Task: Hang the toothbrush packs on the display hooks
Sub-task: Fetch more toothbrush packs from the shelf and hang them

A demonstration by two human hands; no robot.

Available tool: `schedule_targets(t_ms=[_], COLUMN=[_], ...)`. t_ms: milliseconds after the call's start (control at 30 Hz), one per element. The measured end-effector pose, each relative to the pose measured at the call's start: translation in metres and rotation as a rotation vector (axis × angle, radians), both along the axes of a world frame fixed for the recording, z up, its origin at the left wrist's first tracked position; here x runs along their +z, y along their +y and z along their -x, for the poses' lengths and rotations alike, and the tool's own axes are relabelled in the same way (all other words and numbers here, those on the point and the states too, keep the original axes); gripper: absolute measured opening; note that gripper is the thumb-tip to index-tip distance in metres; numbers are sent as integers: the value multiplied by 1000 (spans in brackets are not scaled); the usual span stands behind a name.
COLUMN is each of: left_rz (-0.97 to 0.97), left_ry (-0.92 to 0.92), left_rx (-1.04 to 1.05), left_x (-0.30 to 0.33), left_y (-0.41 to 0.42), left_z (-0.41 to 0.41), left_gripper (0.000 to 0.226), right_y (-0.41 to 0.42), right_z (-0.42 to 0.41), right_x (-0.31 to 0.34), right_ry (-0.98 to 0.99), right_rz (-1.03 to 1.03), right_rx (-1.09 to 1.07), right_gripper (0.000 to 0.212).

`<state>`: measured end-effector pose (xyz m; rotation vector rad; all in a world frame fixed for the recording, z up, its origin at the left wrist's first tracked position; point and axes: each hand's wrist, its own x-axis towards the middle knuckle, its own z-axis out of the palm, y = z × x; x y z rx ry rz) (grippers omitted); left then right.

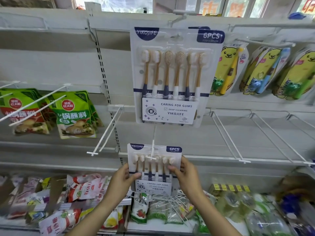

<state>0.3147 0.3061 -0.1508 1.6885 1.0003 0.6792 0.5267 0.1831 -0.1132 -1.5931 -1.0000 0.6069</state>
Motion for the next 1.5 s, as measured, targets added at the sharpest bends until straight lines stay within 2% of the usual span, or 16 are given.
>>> schedule_targets(t_ms=[133,267,367,533,633,733,800,867,900,1033,1067,1133,1200,1333,1433,1500], left_rz=[-37,-92,-128,-164,-187,-213,-228,-237,-227,-213,-206,-200,-203,-164,-171,-352], left_ry=[29,100,160,204,281,257,266,289,295,322,314,278,265,291,343,355], left_rx=[14,33,50,86,106,133,139,136,136,142,136,124,120,166,250,282], left_x=[10,17,21,26,35,34,35,37,35,25,22,19,15,6,-2,-10], left_y=[12,38,58,90,101,110,112,114,117,133,136,139,141,129,109,91], left_z=[-18,-41,-56,-82,-101,-112,-117,-122,-124,-128,-130,-133,-133,-130,-119,-108], left_gripper=[30,28,21,20,18,5,9,13,15,22,21,18,21,40,70,73], right_y=[16,47,70,111,126,140,145,148,150,159,160,161,161,166,150,125], right_z=[-12,-36,-53,-76,-82,-90,-93,-97,-100,-102,-103,-106,-105,-113,-115,-112], right_x=[5,4,4,1,1,-4,-3,-4,-5,-7,-10,-14,-10,-10,-18,-24], right_ry=[-65,-140,-159,-156,-207,-95,-33,-2,-55,-175,-132,-122,-99,-126,-339,-445], right_rz=[6,44,39,141,165,109,70,-26,-48,-74,-84,-39,29,148,310,337], right_rx=[-27,-45,-64,-151,-161,-117,-81,-123,-133,-108,-100,-103,-103,-119,-130,-150], right_gripper=[34,14,8,33,19,11,14,39,46,42,42,53,51,55,49,56])
